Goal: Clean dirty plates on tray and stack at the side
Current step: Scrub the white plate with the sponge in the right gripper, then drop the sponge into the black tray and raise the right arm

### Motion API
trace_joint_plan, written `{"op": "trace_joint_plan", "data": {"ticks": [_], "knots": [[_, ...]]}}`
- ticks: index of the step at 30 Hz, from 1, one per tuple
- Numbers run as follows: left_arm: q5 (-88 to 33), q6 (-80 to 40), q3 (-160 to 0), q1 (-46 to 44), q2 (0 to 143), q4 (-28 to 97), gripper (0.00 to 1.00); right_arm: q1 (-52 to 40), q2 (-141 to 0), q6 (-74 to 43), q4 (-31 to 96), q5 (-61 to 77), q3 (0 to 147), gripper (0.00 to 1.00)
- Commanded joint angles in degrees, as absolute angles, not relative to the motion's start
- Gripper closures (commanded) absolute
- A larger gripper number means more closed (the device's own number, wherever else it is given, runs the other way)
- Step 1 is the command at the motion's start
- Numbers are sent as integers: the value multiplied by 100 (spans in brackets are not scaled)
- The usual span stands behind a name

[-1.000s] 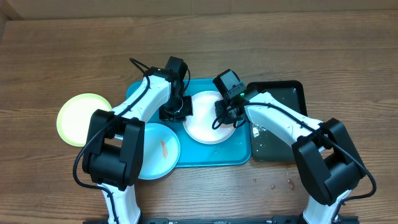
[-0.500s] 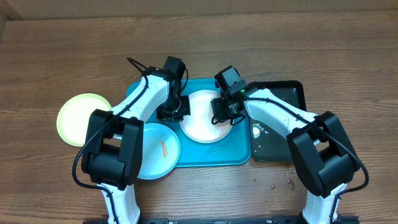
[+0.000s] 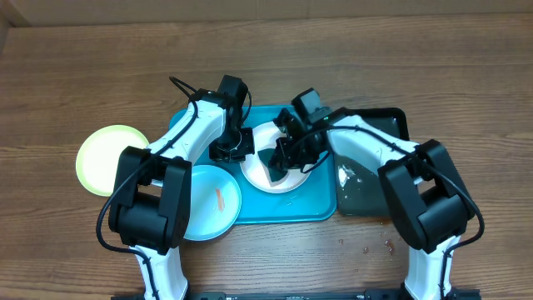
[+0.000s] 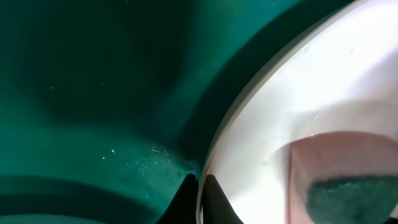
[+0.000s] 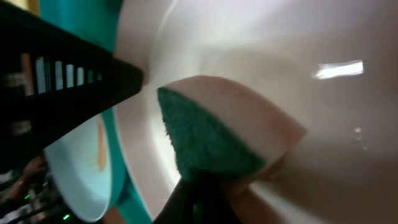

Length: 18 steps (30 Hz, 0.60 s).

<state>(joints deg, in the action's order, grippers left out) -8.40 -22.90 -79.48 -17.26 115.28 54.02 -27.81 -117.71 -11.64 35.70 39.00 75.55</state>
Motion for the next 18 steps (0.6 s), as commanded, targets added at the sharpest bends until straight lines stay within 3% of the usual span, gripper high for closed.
{"op": "trace_joint_plan", "data": {"ticks": [1,8,18], "knots": [[-1002,-2182,-7999,-1806,11408,5352,96,-2381,-11518,-952,3691,4788,7961,96],[-989,-2182,-7996,-1804,11408,5347,96,-1511,-10602,-399,4783,4488,8053,96],[-991,-2182,-7996,-1806,11408,5332,96,-469,-10324,-408,6388,1649,7979,96]]}}
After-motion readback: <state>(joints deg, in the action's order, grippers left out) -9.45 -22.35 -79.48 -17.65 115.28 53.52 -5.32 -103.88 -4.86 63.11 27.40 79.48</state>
